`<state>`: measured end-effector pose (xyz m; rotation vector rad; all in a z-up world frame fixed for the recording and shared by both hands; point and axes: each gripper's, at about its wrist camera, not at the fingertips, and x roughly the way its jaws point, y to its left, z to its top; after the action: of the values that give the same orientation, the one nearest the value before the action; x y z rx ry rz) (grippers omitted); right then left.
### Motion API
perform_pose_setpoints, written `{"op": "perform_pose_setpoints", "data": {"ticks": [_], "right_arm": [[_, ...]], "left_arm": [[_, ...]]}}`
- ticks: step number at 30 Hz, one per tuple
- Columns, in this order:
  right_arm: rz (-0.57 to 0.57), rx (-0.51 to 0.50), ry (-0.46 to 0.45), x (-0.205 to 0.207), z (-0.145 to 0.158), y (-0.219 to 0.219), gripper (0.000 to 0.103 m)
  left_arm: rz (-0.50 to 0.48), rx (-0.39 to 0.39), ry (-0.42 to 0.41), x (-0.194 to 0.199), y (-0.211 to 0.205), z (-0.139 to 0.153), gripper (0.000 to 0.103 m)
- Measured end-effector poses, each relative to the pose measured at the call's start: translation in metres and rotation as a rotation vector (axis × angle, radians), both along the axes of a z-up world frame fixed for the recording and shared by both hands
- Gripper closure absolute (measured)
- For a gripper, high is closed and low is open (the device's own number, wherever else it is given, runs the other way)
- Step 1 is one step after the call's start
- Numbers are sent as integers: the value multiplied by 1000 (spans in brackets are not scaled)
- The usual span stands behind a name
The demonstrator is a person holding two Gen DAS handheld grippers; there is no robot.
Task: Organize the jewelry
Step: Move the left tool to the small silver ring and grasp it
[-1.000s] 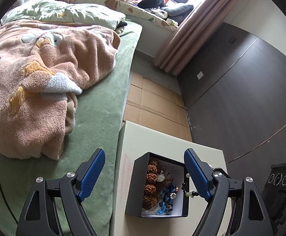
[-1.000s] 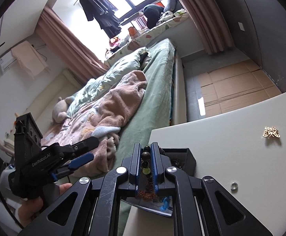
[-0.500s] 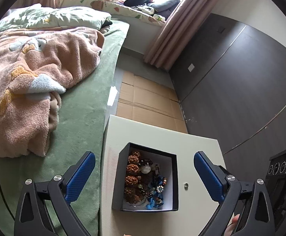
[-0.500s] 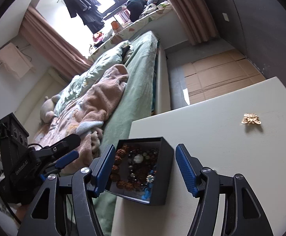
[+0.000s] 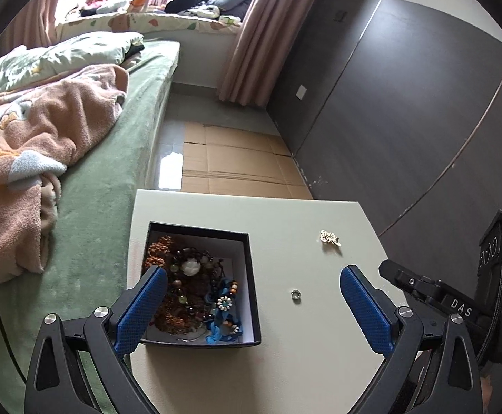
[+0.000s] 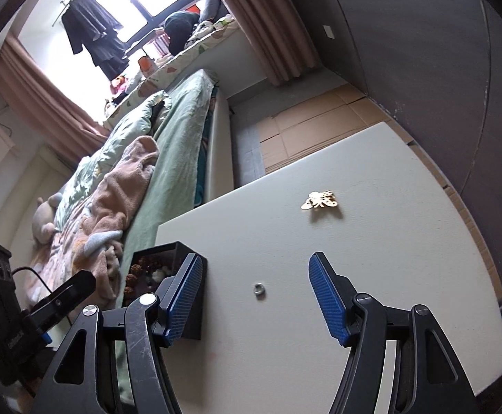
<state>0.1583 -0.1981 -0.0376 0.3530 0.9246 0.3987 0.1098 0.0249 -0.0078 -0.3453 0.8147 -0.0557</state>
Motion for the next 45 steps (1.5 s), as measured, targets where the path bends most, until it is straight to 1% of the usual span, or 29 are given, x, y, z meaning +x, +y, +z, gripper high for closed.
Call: {"op": "perform_pose_setpoints", "data": {"ticks": [3,5,6,7,8,9,10,12,15,16,17,23,27,30,33,35,36,38,39,41,43,45], "right_arm": [[-29,8,29,0,-3,-16,38],[-45,18,34,-1,-3,-25,38],[-52,19,33,-1,-2,-30,36],[-62,15,32,-2,-1,-34,27],[-75,11,29,-2,0,-37,21],[-88,4,26,-2,1,-41,9],[-100,-4,23,-3,2,-45,7],[-115,-17,24,-2,3,-52,7],[-125,-9,42,1,0,-62,7],[-127,-11,42,2,0,-66,2],[-132,-18,41,3,1,-70,0],[-153,-36,48,5,1,-90,0],[-162,-45,66,7,-2,-100,0],[-180,-45,87,9,-4,-110,0],[-194,-37,101,12,-6,-119,0],[-207,-16,117,12,-8,-126,0],[-214,-4,126,13,-10,-129,0],[-224,13,140,13,-12,-134,0],[-227,17,145,14,-13,-136,0],[-230,25,152,14,-14,-139,0],[-231,36,161,14,-15,-141,0],[-230,49,166,15,-16,-143,0]], "left_arm": [[-30,6,7,2,-14,-2,3],[-49,28,5,3,-26,-2,3],[-55,43,7,4,-31,-3,3],[-61,54,10,5,-36,-4,3],[-69,55,11,7,-41,-5,3],[-77,56,17,10,-46,-7,3],[-81,59,27,13,-50,-8,3],[-95,66,39,17,-59,-11,3],[-116,73,55,22,-72,-15,3],[-124,77,60,24,-77,-16,3],[-130,83,65,25,-81,-16,3],[-158,133,92,35,-98,-19,3],[-181,172,147,49,-108,-26,3],[-213,186,189,58,-118,-31,6],[-237,200,235,67,-123,-41,17],[-237,210,256,72,-125,-46,34],[-239,214,270,75,-125,-50,37],[-240,231,297,79,-127,-58,48],[-242,239,313,81,-127,-62,51],[-228,272,338,85,-127,-69,62],[-216,299,363,87,-125,-76,67],[-215,314,388,88,-125,-83,68]]}}
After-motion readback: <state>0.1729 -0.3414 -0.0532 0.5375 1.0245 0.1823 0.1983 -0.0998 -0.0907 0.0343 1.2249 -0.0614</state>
